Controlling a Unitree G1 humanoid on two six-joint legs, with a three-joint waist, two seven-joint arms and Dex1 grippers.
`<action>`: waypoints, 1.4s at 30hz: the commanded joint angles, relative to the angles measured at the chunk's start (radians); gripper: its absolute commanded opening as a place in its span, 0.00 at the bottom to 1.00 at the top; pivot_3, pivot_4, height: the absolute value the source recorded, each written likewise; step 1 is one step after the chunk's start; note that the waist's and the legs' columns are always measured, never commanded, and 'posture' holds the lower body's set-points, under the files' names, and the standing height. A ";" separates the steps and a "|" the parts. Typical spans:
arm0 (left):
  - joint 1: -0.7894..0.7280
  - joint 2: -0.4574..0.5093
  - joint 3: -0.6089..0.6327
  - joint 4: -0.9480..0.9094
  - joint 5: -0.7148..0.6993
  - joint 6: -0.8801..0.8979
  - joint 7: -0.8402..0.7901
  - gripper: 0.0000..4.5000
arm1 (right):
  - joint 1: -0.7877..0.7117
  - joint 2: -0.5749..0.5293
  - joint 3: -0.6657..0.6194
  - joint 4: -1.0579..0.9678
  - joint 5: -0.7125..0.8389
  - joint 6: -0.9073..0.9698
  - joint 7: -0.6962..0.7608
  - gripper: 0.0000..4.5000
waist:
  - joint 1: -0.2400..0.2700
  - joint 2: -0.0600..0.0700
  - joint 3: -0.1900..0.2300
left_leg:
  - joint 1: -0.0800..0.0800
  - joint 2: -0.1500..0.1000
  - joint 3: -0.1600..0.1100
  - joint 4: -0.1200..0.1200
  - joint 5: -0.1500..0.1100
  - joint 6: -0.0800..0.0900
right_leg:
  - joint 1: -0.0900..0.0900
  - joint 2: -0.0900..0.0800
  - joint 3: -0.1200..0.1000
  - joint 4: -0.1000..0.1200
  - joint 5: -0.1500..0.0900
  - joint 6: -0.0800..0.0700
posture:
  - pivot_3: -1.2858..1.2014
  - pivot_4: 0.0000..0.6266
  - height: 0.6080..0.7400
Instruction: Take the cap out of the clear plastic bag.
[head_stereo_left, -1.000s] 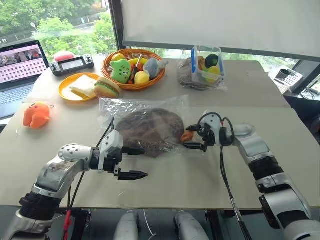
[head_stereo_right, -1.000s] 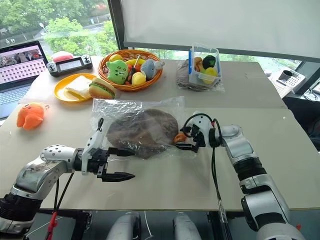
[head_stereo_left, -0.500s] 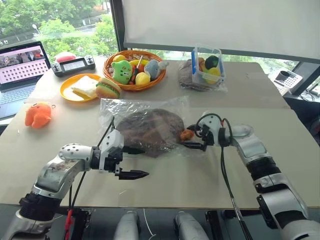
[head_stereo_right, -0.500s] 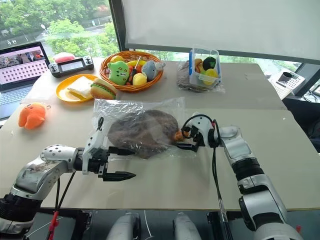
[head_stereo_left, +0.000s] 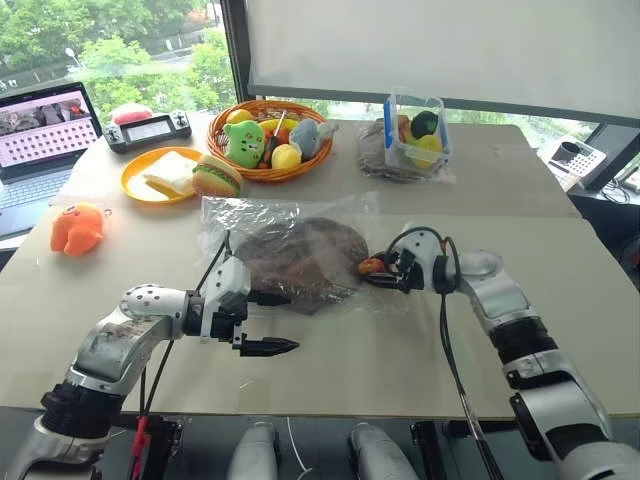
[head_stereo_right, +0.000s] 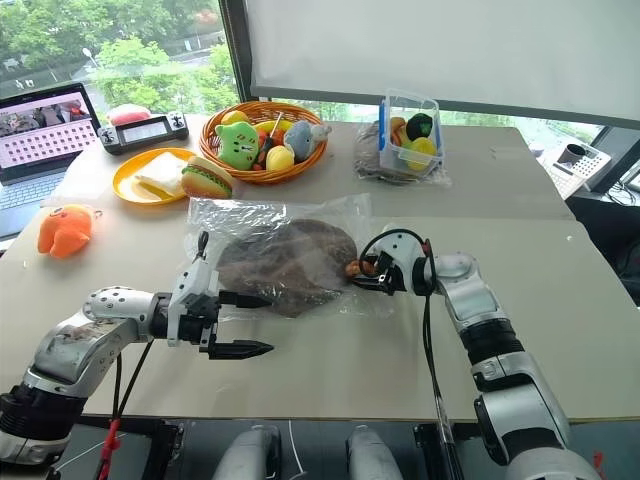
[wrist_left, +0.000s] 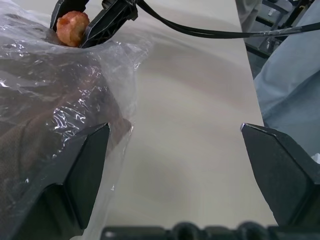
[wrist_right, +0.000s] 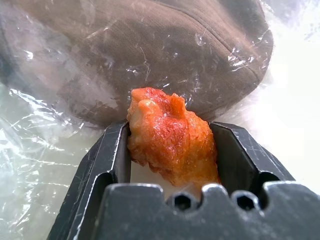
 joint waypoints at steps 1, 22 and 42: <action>-0.010 0.001 0.005 -0.026 -0.005 0.004 0.004 1.00 | -0.011 0.000 -0.142 -0.030 0.052 0.033 -0.128 0.49 | 0.000 0.000 0.000 | 0.000 0.000 0.000 0.000 0.000 0.000 | 0.000 0.000 0.000 0.000 0.000 0.000 | 0.52 0.24 1.00; 0.001 -0.019 0.006 -0.020 -0.003 0.007 0.035 1.00 | -0.114 -0.172 -0.495 0.492 0.010 0.031 -0.855 0.84 | -0.054 0.000 0.000 | 0.000 -0.002 0.000 -0.002 0.000 0.000 | -0.001 -0.001 0.003 0.000 0.000 -0.001 | 0.52 0.24 1.00; -0.014 -0.149 -0.089 -0.085 0.065 -0.010 0.175 1.00 | 0.295 -0.178 -0.632 -0.442 0.441 0.315 -0.491 0.99 | -0.026 0.002 0.001 | -0.002 -0.002 -0.003 -0.002 0.000 0.000 | 0.000 -0.001 0.001 -0.001 -0.001 0.000 | 0.52 0.24 1.00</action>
